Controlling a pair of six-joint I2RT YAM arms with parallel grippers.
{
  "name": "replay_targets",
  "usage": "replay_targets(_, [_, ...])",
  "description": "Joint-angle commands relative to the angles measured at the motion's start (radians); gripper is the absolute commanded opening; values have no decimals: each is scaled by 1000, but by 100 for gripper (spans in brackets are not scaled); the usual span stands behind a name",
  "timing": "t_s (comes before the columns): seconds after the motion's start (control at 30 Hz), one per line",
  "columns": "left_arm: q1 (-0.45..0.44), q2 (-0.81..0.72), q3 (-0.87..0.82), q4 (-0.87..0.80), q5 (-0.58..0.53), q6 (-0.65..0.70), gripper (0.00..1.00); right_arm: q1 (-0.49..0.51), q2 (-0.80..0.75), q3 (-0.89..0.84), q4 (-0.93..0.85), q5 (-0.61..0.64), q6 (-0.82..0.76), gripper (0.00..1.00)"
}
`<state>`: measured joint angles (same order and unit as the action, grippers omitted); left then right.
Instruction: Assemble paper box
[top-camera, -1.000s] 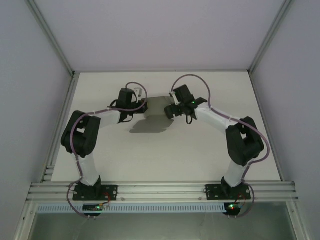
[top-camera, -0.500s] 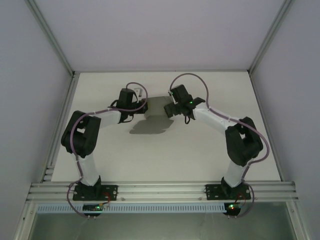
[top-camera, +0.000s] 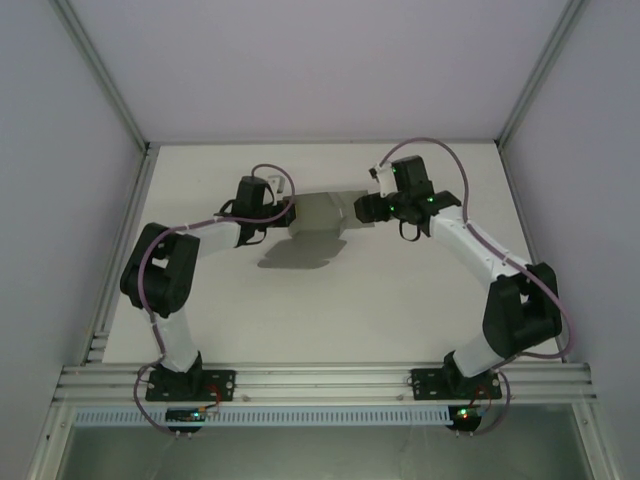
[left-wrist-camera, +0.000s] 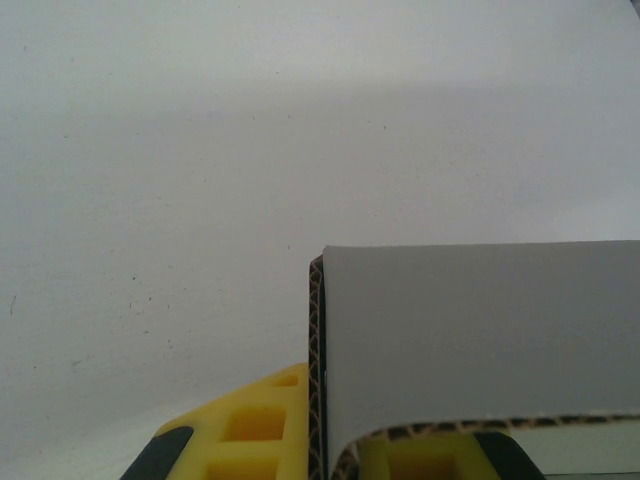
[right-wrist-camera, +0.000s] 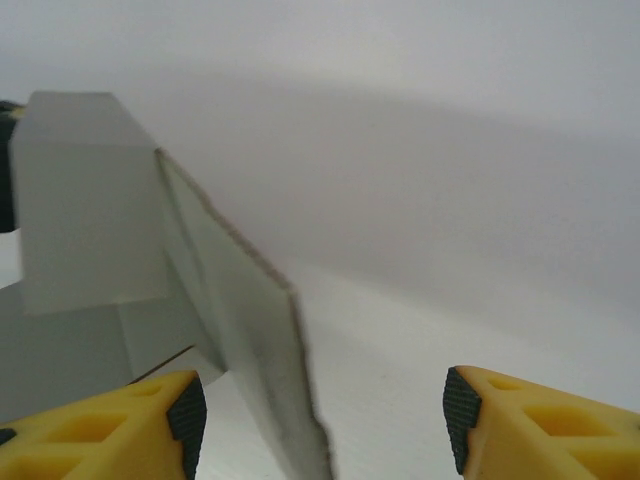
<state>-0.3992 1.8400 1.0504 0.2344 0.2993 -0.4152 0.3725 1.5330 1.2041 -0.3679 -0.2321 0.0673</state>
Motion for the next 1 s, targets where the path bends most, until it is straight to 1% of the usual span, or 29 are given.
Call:
replay_targets(0.0, [7, -42, -4, 8, 23, 14, 0, -7, 27, -6, -23, -132, 14, 67])
replay_targets(0.03, [7, -42, -4, 6, 25, 15, 0, -8, 34, -4, -24, -129, 13, 66])
replay_targets(0.1, [7, -42, -4, 5, 30, 15, 0, -13, 45, -1, -23, -135, 13, 56])
replay_targets(0.13, [7, -44, -6, 3, 31, 14, 0, -15, 50, 1, -20, -140, 14, 55])
replay_targets(0.23, [7, -48, -7, 3, 32, 14, 0, -21, 68, 9, -21, -153, 12, 47])
replay_targets(0.27, [7, -49, -7, 3, 31, 15, 0, -24, 73, 11, -21, -154, 12, 42])
replay_targets(0.33, [7, -50, -6, 3, 33, 15, 0, -27, 79, 10, -17, -170, 10, 41])
replay_targets(0.4, [7, -49, -4, 0, 33, 16, 0, -30, 82, 11, -19, -171, 11, 37])
replay_targets(0.63, [7, -45, 2, -4, 47, 19, 0, -35, 100, 14, -25, -186, 7, 29])
replay_targets(0.7, [7, -45, 3, -5, 50, 21, 0, -35, 108, 17, -22, -191, 8, 26])
replay_targets(0.77, [7, -45, 4, -10, 50, 21, 0, -35, 115, 23, -29, -180, 8, 19])
replay_targets(0.8, [7, -45, 3, -10, 48, 23, 0, -35, 116, 25, -32, -178, 5, 18])
replay_targets(0.9, [7, -47, 3, -14, 45, 23, 0, -33, 109, 31, -37, -127, 7, 10])
replay_targets(0.97, [7, -47, 5, -13, 44, 16, 0, -25, 106, 39, -33, -27, 7, 5])
